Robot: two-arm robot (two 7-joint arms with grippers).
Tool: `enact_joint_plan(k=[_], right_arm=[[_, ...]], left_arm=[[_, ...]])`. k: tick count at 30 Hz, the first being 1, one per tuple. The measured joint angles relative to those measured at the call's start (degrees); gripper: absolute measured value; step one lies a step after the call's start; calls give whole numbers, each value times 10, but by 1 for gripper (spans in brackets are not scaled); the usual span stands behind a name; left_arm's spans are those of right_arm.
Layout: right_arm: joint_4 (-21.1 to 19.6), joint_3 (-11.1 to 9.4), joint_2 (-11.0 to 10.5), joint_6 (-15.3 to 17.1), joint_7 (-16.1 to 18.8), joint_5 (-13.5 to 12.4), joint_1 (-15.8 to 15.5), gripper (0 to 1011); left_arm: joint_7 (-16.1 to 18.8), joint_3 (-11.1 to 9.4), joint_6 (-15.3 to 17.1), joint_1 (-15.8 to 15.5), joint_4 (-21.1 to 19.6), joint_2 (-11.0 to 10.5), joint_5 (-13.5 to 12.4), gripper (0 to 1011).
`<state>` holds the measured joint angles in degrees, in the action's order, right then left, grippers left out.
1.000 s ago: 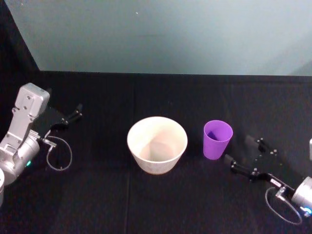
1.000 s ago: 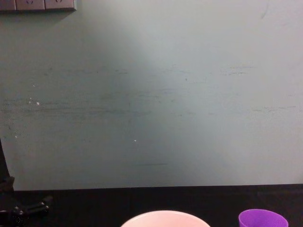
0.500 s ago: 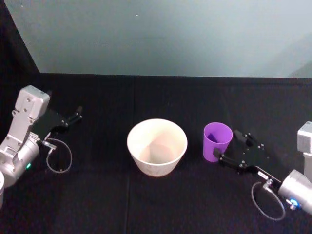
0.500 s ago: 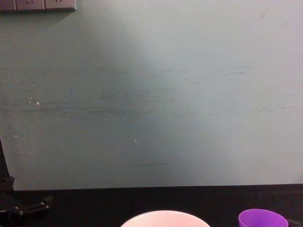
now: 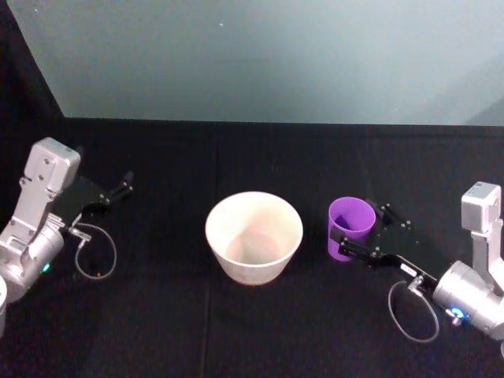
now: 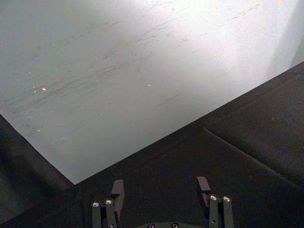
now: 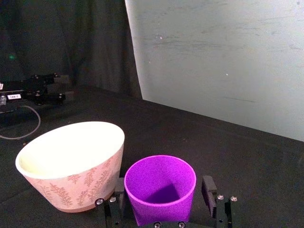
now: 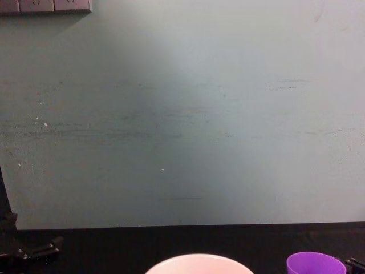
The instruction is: Pick up the cup and pour the mung beans from the cup into the bowl.
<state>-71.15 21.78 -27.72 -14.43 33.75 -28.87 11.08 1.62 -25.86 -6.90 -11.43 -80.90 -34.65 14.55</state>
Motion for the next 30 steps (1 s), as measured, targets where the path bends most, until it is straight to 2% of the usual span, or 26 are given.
enact_joint_plan(k=[14,30], right_arm=[[17,-5,23,9,6,22,12,1003],[19,-7,27,10,12,26,13,994]], left_arm=[[0,0,0,0,0,0,0,1000],[0,0,0,0,0,0,0,1000]])
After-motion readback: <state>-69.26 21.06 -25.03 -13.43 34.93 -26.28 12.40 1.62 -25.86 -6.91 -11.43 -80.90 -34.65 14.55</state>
